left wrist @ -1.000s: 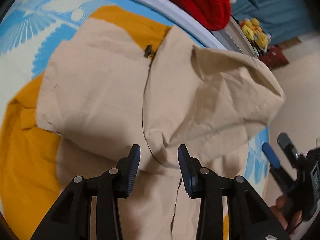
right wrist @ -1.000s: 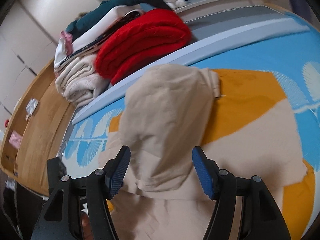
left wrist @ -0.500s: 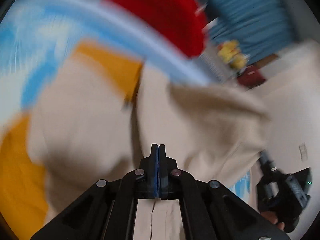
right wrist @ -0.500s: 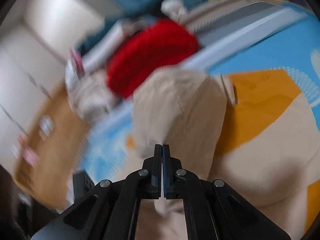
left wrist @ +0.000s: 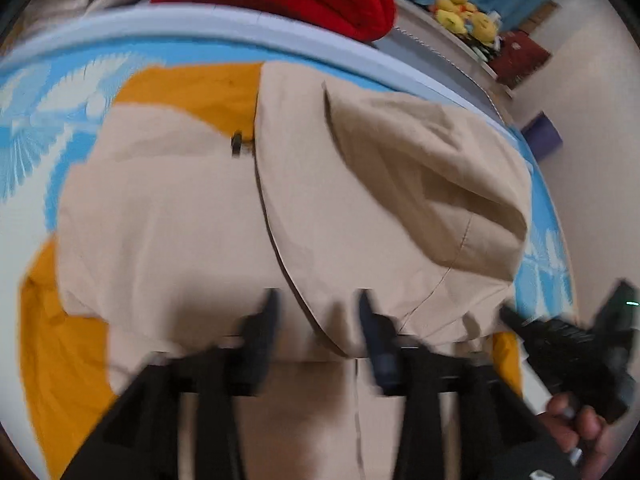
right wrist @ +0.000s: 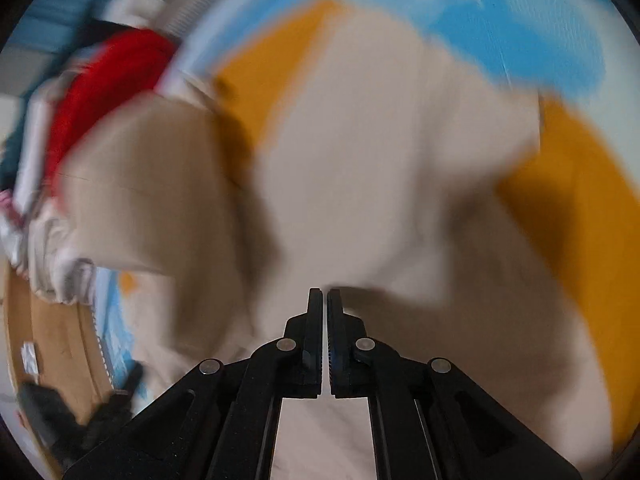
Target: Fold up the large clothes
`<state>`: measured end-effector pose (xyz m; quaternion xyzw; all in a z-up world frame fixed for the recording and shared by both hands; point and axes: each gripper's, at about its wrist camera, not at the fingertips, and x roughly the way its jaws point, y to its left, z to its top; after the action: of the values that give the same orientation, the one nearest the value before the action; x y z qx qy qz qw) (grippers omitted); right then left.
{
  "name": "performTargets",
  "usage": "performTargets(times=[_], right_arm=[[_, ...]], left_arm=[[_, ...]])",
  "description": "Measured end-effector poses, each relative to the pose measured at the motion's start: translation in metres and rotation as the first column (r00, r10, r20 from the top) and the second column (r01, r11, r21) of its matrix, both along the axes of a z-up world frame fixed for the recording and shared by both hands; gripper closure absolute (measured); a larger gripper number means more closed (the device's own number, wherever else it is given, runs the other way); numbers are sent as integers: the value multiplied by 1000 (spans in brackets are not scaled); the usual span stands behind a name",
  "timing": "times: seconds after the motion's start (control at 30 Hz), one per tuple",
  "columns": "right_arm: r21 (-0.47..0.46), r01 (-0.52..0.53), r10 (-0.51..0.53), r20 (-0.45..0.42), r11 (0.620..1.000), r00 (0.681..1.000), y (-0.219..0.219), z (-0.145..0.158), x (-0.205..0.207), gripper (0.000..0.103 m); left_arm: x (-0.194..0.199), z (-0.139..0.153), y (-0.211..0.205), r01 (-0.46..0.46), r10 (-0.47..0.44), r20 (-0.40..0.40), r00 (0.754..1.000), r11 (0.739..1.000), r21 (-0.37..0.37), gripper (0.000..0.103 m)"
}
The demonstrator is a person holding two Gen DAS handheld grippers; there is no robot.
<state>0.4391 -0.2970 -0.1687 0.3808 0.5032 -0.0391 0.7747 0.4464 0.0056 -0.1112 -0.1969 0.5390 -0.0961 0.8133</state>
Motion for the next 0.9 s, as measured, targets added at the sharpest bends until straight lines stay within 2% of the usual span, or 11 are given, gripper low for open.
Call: performTargets(times=[0.03,0.1,0.17,0.27,0.33,0.4,0.53,0.63,0.73,0.8,0.9], right_arm=[[-32,-8,11,92,999,996,2,20,1,90],[-63,-28,41,217,998,975,7,45,4,35],[-58,-83,98,325,995,941,15,65,16,23],[-58,-217,224,339,974,914,36,65,42,23],[-73,-228,239,319,971,917,43,58,51,36],[-38,-217,218,307,975,926,38,49,53,100],[136,-94,36,379,986,925,6,49,37,100],[183,-25,-26,274,983,961,1,27,29,100],[42,-48,49,-4,998,999,16,-22,32,100],[95,-20,32,-124,995,992,14,-54,29,100],[48,-62,66,-103,997,993,19,-44,35,93]], left_arm=[[-5,-8,4,-16,16,-19,1000,999,-36,58],[-9,-25,5,-41,33,-74,997,994,-100,58],[-12,-37,2,-61,44,-111,993,986,-157,65],[-19,-43,-2,-56,32,-114,993,976,-212,96],[-22,-25,2,-57,48,-51,998,978,-200,100],[-25,13,10,-43,59,82,995,980,-195,100],[-39,70,15,-12,38,295,955,996,-91,100],[-32,26,0,37,-39,84,996,999,18,100],[-30,-50,-1,26,-23,-228,973,1000,11,98],[-29,-52,3,-13,10,-248,969,1000,-9,94],[-28,-20,6,-16,21,-150,988,999,33,85]])
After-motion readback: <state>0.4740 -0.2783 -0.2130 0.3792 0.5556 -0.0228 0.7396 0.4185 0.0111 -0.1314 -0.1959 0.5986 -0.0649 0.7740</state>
